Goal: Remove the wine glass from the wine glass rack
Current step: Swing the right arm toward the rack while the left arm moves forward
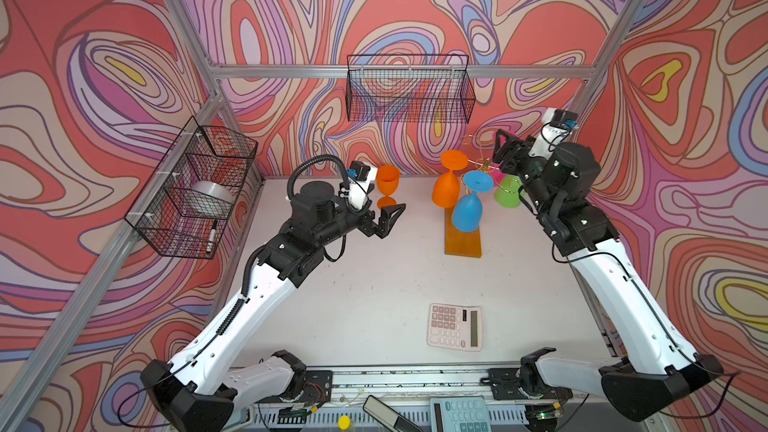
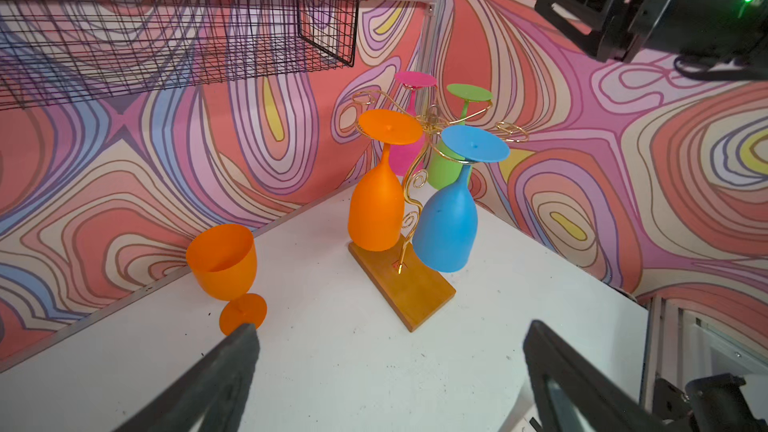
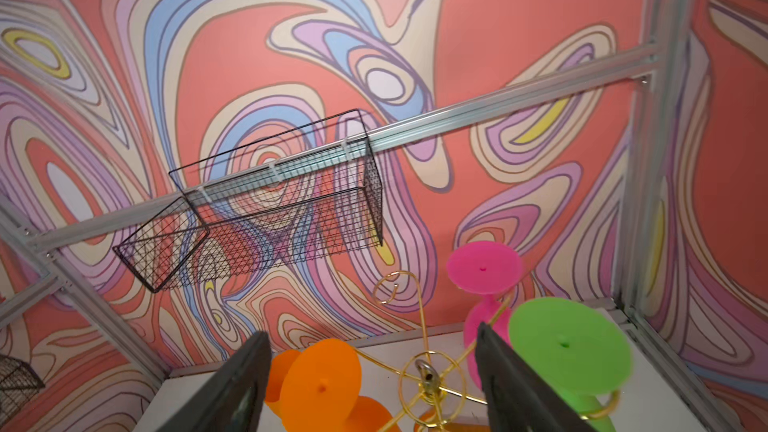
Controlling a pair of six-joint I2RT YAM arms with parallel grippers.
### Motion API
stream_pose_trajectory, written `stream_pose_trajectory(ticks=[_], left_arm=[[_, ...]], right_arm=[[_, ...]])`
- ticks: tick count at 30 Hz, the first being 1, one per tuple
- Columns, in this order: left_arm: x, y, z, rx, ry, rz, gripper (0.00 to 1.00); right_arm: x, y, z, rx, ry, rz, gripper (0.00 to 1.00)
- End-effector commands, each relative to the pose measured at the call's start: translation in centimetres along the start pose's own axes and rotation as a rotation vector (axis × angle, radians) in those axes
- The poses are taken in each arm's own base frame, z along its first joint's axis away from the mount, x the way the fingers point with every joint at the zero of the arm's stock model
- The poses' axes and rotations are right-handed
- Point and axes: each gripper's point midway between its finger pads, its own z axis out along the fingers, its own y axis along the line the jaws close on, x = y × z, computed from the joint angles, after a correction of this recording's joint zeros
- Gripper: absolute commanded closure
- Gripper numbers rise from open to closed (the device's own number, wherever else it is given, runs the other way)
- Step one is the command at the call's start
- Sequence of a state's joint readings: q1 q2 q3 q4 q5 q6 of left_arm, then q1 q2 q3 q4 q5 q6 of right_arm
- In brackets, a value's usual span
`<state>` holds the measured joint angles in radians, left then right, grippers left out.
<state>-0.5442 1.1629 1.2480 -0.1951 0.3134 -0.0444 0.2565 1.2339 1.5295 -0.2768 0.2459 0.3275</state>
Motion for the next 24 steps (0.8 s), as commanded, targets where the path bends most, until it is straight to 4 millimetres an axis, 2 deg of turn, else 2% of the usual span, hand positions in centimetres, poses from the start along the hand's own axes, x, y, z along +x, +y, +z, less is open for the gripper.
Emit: stream_pose_trajectory(ticks=[1, 9, 14, 16, 18, 24], left_arm=[[1.6, -0.7, -0.1, 0.024, 0.037, 0.089, 0.0], [4.3, -1.0, -0.2, 0.036, 0.042, 0.105, 0.0], [5.5, -1.1, 0.3, 0.05, 0.042, 0.118, 0.0], [5.9, -1.1, 0.5, 0.054, 0.042, 0.12, 0.0], [6.2, -1.2, 0.7, 0.063, 0.037, 0.119, 0.0], [6.9, -1.5, 1.5, 0.096, 0.051, 0.088, 0.0]], right_arm=[[0.8, -3.4, -0.6, 0.057, 0.068, 0.147, 0.19], [0.5, -10.9, 0.6, 0.08, 0.089, 0.406, 0.24], [1.2, -17.0, 1.2, 0.041, 0.089, 0.681, 0.36], [1.7, -18.5, 1.3, 0.012, 0.099, 0.763, 0.4], [2.2, -19.1, 1.6, -0.003, 0.116, 0.797, 0.43], [2.8, -19.0, 2.3, -0.047, 0.143, 0.826, 0.49]])
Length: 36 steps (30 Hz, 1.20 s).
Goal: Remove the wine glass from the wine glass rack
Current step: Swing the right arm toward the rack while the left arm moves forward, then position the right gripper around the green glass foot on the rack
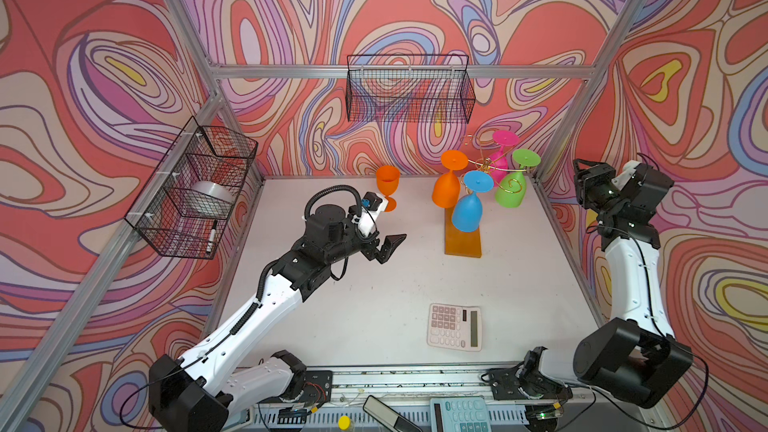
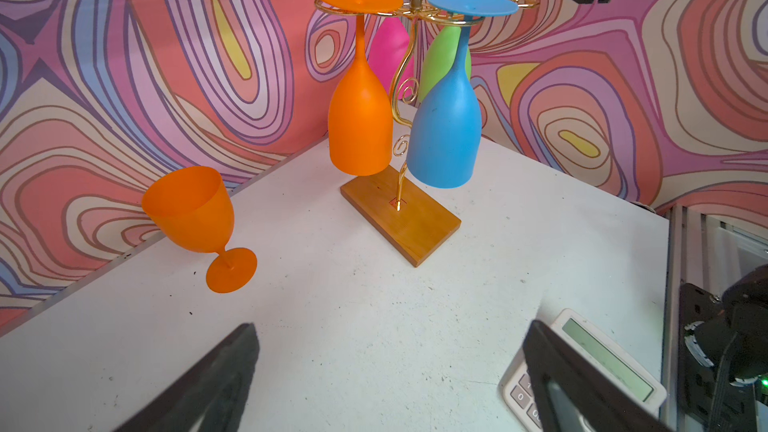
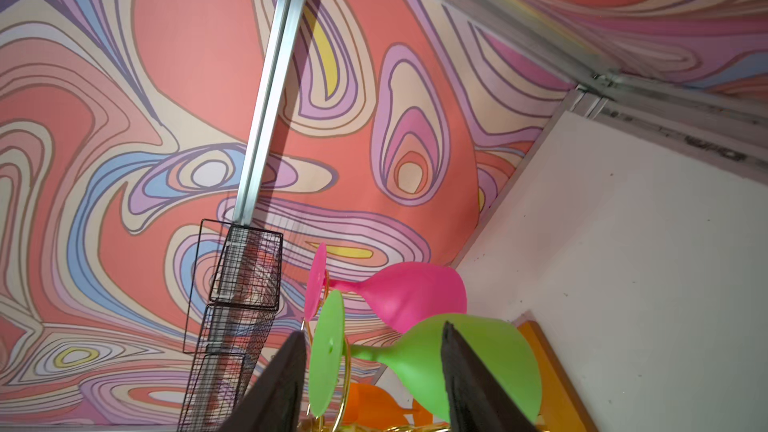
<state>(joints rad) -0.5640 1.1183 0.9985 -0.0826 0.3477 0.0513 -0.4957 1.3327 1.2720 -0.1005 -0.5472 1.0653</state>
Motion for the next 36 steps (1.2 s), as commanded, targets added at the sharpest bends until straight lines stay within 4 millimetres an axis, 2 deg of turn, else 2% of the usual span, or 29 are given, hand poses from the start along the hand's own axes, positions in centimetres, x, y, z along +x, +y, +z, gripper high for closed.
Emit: stream_pose_trajectory(ticks=[1, 7, 14, 21, 36], left_arm=[[-0.7, -0.7, 0.5, 0.042, -0.036, 0.013, 0.0], [0.0, -0.8, 1.3, 0.058, -0.026, -0.005, 0.0], [0.6, -1.0, 2.2, 0.083, -0.008, -0.034, 0.0], [1.0, -0.9, 2.4, 0.085, 0.0, -0.038, 0.0], [1.0, -0.9, 2.4, 0.083, 0.0, -0.034, 0.0]], right_arm=[[0.5, 2.9, -0.3, -0.119, 0.047, 0.004, 0.51], [1.0, 3.4, -0.9, -0.123, 0.068, -0.012, 0.52], [1.5, 4.2, 0.3, -0.173, 0.153, 0.001, 0.56], [1.7, 3.4, 1.9, -0.178, 0.195, 0.033, 0.59], [4.6, 3.2, 5.4, -0.165, 0.274, 0.034, 0.64]])
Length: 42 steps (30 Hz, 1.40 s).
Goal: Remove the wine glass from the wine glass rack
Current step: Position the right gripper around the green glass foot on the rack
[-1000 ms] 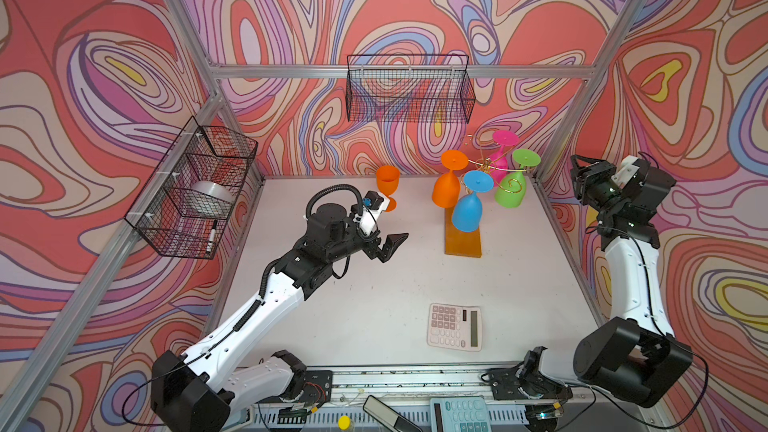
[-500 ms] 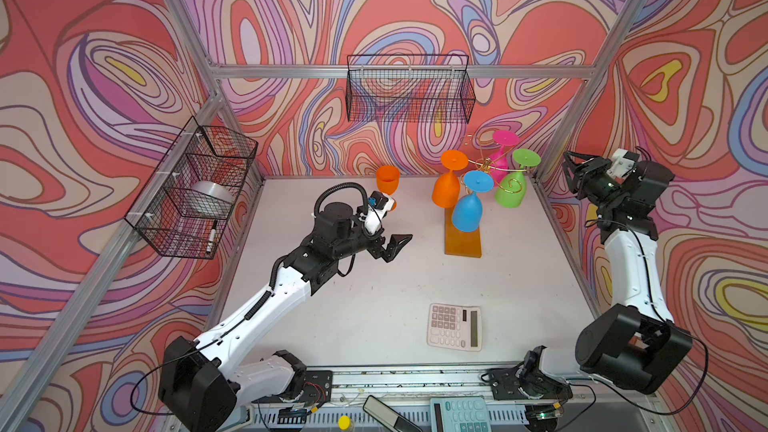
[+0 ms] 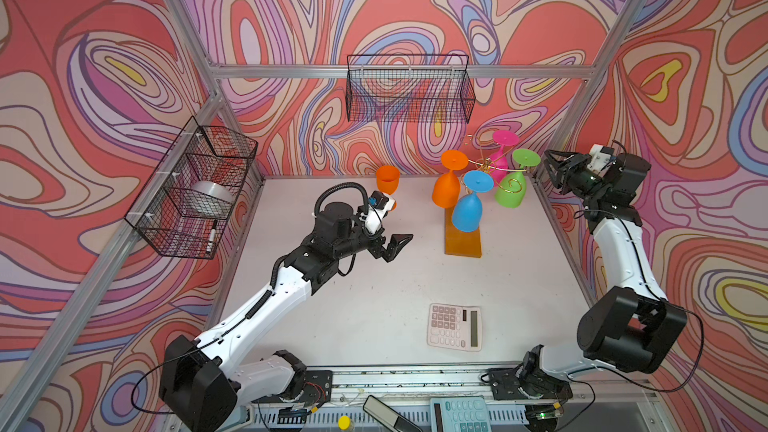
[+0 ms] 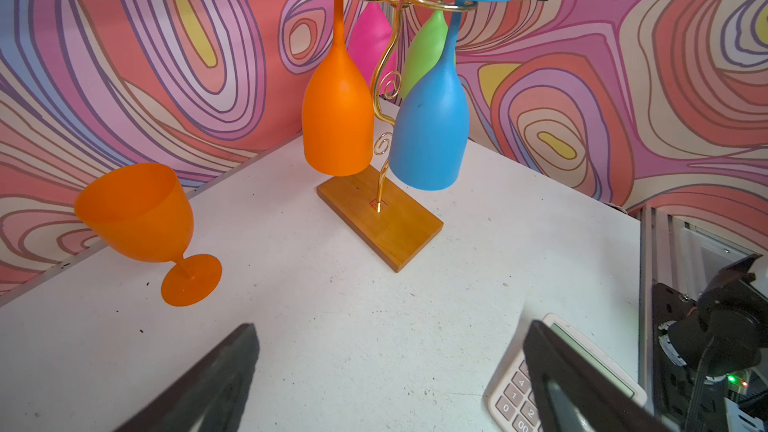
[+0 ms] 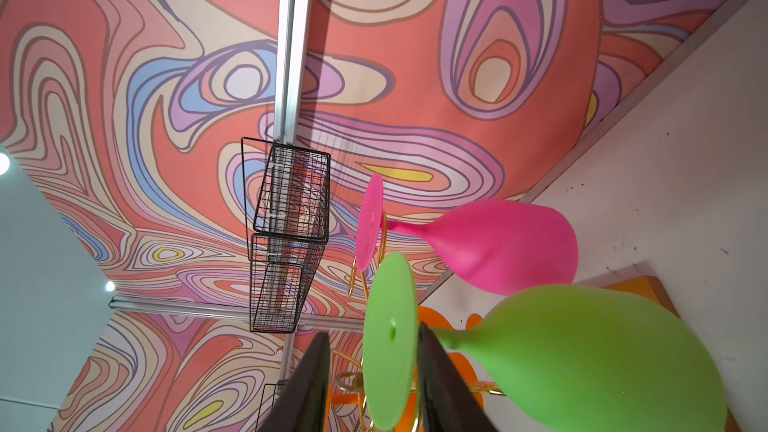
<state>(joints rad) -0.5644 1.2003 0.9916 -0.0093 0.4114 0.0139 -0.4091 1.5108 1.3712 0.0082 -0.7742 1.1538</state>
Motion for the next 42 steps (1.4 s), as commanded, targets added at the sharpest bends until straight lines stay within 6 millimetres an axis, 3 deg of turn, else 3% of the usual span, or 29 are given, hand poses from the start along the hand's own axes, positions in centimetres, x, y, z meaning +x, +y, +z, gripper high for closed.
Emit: stream_pose_trajectory(ticks=[1, 12, 28, 42], left_arm=[[0.0, -0.6, 0.1, 0.02, -0.012, 0.009, 0.0], [0.0, -0.7, 0.1, 0.019, -0.013, 0.013, 0.0], [0.0, -0.7, 0.3, 0.021, -0.012, 0.003, 0.0], [0.0, -0.7, 0.3, 0.021, -0.011, -0.001, 0.0]], right_arm=[[0.0, 0.7, 0.9, -0.015, 0.0, -0.026, 0.64], [0.3, 0.1, 2.2, -0.005, 0.007, -0.021, 0.65], [-0.1, 0.4, 2.3, -0.019, -0.022, 0.006, 0.8], [0.9, 0.3, 2.3, 0.009, 0.008, -0.018, 0.88]])
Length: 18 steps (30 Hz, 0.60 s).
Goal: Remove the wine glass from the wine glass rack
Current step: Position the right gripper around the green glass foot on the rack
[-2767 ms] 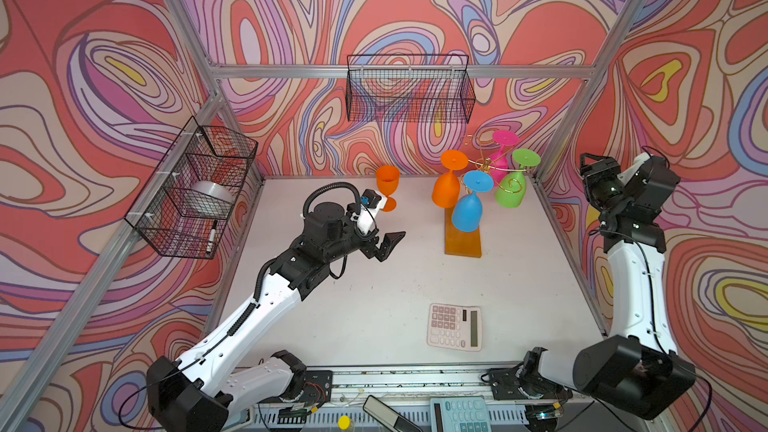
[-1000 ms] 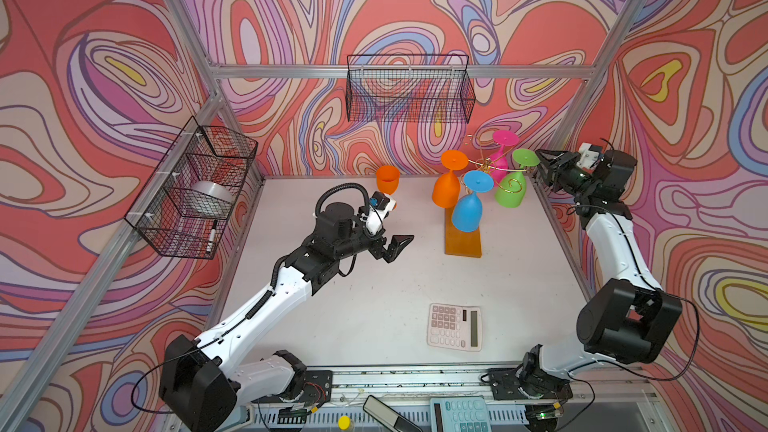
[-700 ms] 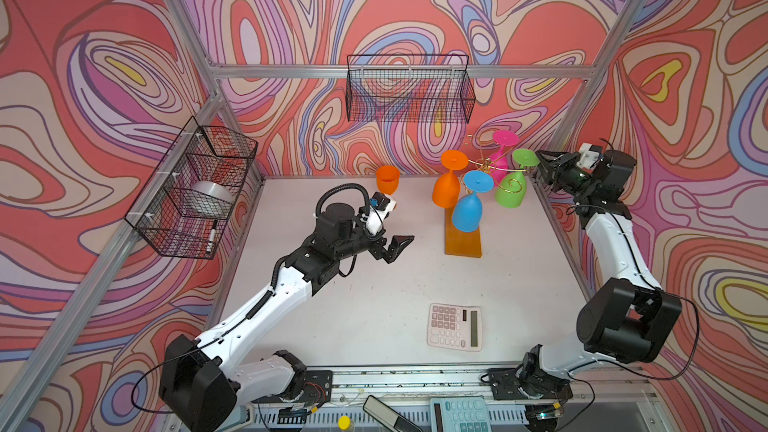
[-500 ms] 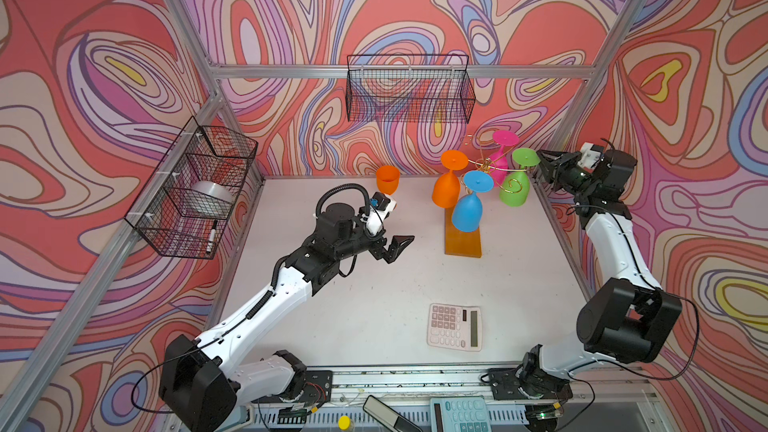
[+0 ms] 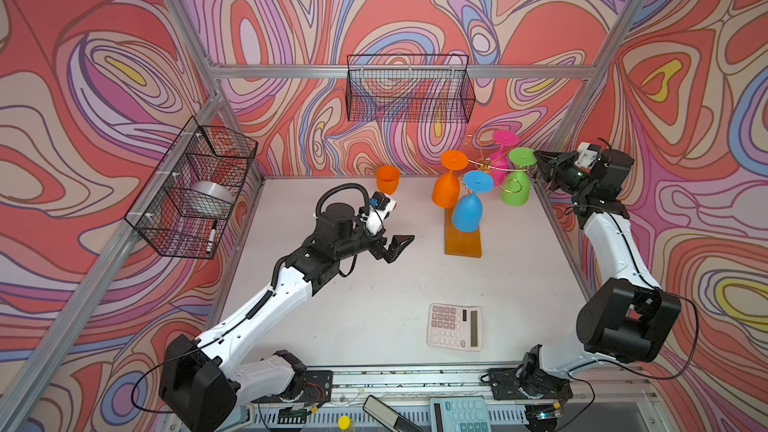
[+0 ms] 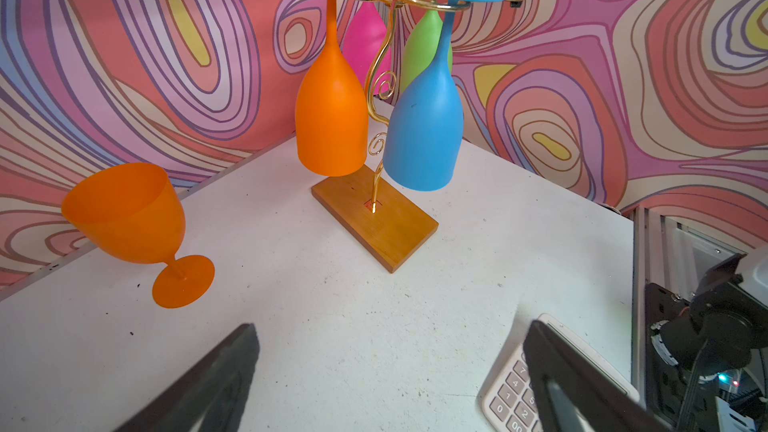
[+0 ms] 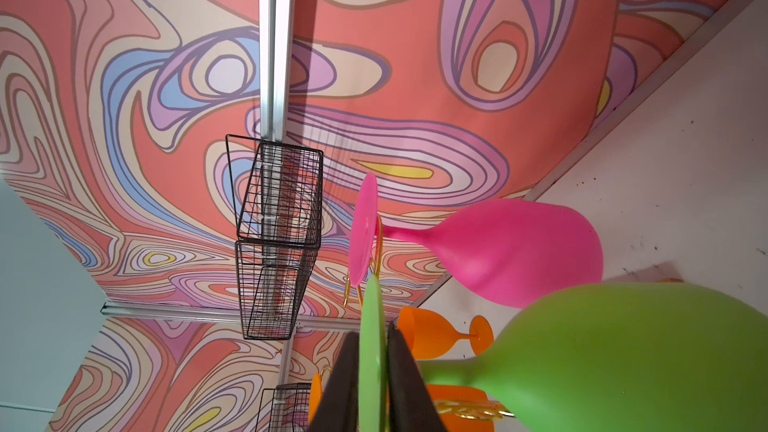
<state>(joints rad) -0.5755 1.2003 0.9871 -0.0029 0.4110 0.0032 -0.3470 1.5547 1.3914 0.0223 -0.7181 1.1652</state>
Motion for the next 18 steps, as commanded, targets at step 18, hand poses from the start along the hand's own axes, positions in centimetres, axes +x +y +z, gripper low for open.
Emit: stream_pose_trajectory(ticks=[18], left_arm=[[-0.13, -0.18, 0.14, -0.003, -0.007, 0.007, 0.0]], right_arm=[[-0.39, 1.63, -0.89, -0.033, -0.059, -0.018, 1.0]])
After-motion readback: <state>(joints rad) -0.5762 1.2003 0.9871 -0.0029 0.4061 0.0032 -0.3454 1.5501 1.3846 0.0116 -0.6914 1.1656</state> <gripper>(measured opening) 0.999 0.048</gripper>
